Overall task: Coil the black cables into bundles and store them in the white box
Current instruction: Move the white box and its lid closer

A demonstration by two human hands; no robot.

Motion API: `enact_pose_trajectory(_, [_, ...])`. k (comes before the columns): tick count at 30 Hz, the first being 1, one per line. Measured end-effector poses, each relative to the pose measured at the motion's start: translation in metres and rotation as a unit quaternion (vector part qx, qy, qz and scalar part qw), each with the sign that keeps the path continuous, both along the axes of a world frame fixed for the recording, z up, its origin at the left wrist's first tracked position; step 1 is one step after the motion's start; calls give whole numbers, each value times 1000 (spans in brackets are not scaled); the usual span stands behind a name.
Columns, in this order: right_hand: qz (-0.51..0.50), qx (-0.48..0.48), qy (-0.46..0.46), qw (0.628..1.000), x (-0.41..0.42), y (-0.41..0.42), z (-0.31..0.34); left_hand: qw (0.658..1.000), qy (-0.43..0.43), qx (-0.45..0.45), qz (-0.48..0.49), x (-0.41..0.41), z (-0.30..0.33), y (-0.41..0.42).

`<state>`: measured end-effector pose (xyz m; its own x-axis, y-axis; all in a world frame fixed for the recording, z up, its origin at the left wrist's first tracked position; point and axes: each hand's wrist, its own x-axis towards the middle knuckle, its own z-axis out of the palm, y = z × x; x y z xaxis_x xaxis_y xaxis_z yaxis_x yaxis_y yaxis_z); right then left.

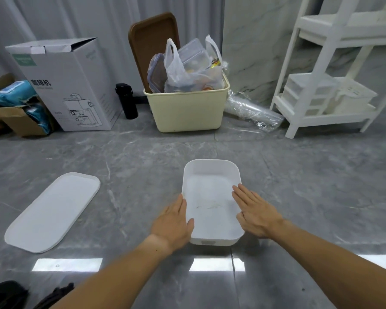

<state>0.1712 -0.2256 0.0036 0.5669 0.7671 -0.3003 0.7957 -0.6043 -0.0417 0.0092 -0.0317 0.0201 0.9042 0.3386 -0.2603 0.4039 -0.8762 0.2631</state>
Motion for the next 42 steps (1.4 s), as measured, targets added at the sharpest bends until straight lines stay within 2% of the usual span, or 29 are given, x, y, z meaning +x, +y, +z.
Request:
enact_pose_trajectory(9, [-4, 8, 13, 1000, 22, -6, -1, 999, 13, 30, -4, 25, 0, -6])
enact_pose_trajectory(18, [18, -16, 18, 1000, 30, -3, 1, 999, 39, 20, -2, 26, 5, -6])
enact_pose_trajectory(26, [24, -43, 4, 999, 39, 6, 2, 992, 83, 51, -80, 32, 7, 23])
enact_pose_trajectory(35, [13, -54, -33, 998, 37, 9, 3, 990, 31, 77, -113, 29, -14, 35])
enact_pose_trajectory(42, [14, -60, -48, 997, 38, 14, 6, 993, 15, 76, -89, 30, -21, 37])
